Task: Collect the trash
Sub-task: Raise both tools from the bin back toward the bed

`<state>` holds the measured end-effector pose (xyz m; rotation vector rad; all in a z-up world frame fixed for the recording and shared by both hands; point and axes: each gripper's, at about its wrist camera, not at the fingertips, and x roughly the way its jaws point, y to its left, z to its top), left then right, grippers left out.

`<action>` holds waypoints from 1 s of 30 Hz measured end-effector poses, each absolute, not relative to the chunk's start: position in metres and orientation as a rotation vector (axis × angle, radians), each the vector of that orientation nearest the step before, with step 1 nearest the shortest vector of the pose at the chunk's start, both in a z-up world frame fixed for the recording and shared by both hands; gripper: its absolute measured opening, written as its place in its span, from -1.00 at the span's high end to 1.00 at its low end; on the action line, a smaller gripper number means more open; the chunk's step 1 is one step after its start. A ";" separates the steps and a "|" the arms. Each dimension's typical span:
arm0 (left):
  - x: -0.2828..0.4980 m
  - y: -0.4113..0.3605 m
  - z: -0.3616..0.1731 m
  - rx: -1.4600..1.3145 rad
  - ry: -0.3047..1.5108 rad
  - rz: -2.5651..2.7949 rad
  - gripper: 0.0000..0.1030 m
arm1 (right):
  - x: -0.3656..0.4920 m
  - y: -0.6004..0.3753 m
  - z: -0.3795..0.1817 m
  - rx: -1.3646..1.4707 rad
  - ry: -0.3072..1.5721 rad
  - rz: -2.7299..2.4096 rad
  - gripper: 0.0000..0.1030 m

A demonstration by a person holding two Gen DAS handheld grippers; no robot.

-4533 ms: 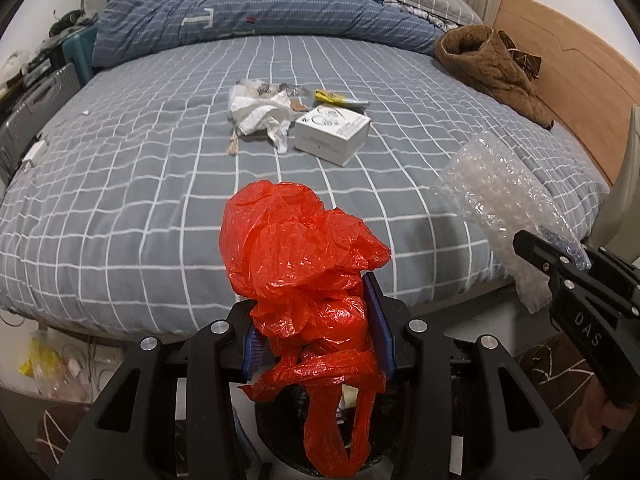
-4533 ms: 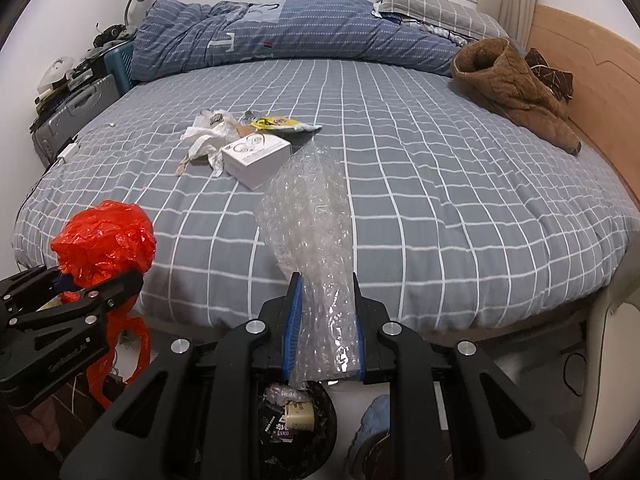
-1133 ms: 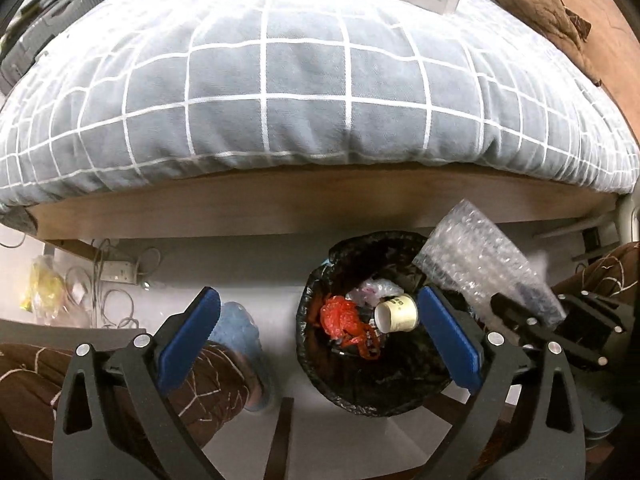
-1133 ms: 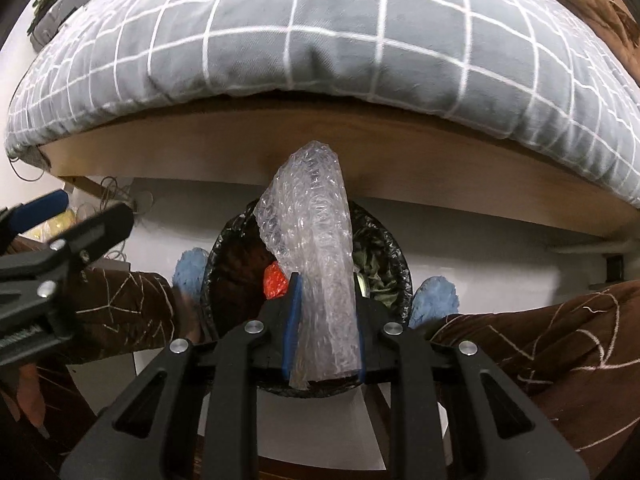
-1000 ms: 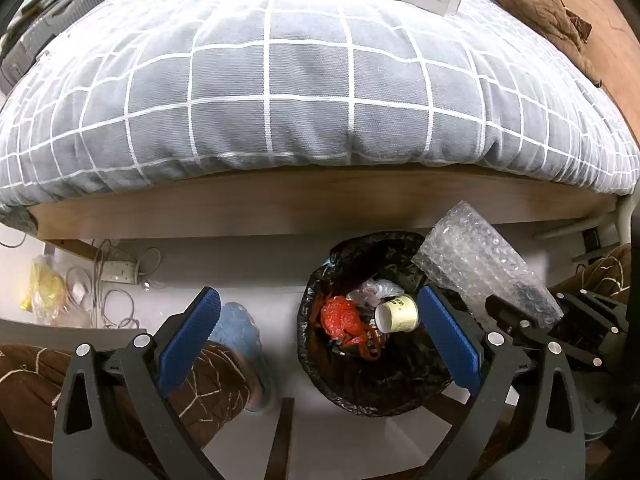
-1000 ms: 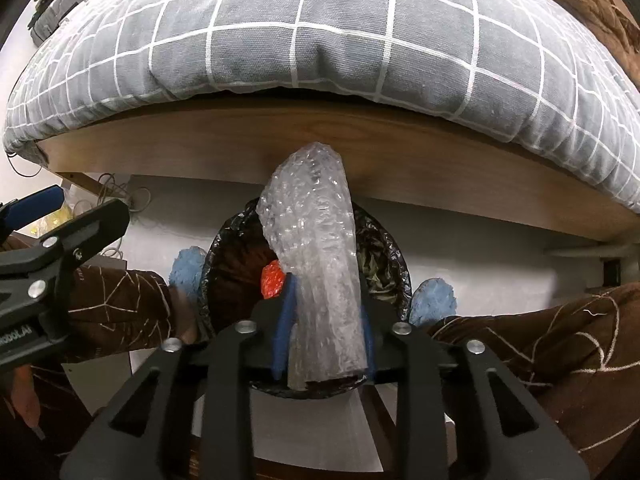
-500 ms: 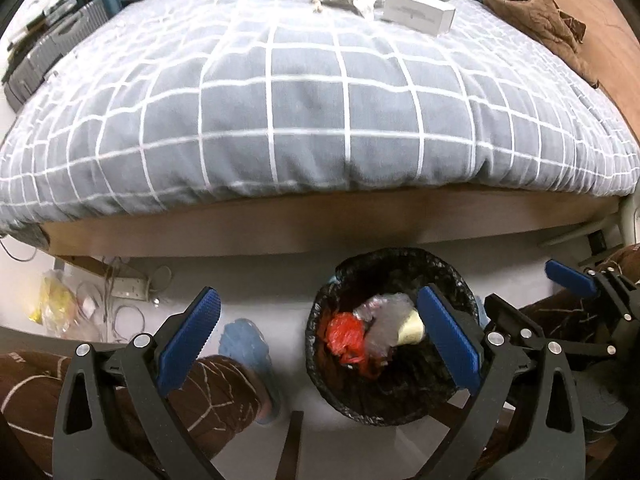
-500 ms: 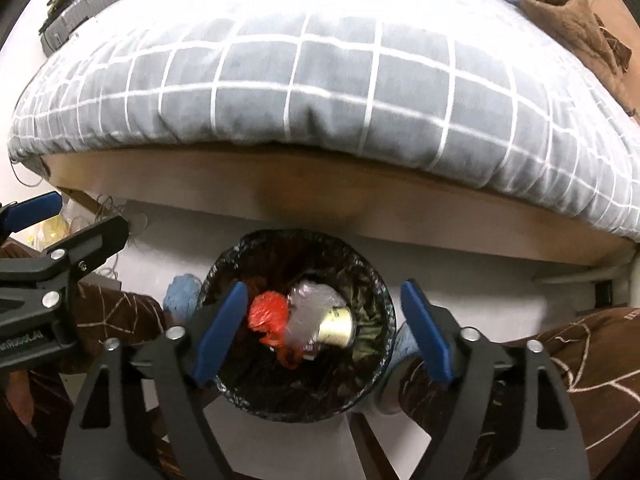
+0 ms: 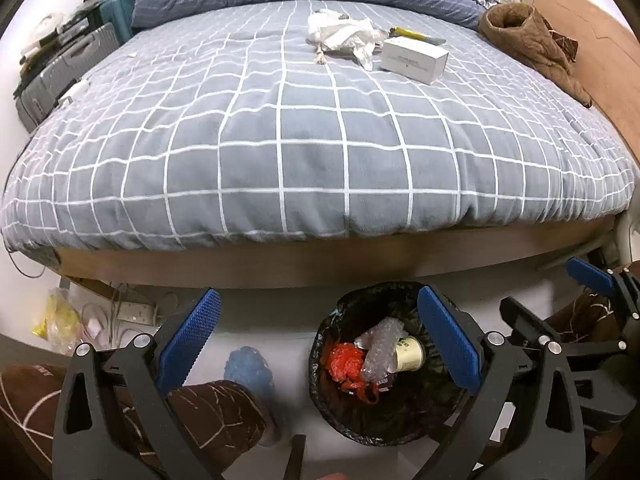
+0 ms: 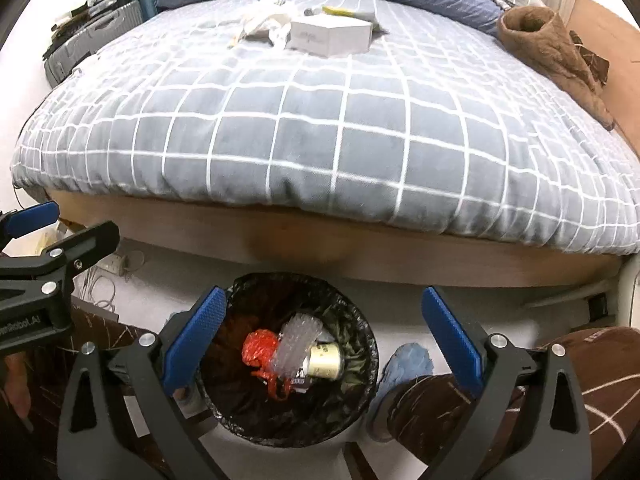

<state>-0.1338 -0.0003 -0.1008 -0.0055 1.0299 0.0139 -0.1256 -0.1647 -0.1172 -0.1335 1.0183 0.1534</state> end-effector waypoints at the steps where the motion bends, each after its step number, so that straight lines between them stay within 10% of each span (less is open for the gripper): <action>1: -0.134 -0.001 -0.099 0.000 1.023 0.014 -0.89 | -0.126 -0.166 -0.114 -0.132 1.008 0.150 -0.84; 30: -0.021 0.011 0.001 -0.032 0.868 0.036 -0.89 | -0.020 -0.187 0.004 -0.116 0.710 0.152 -0.85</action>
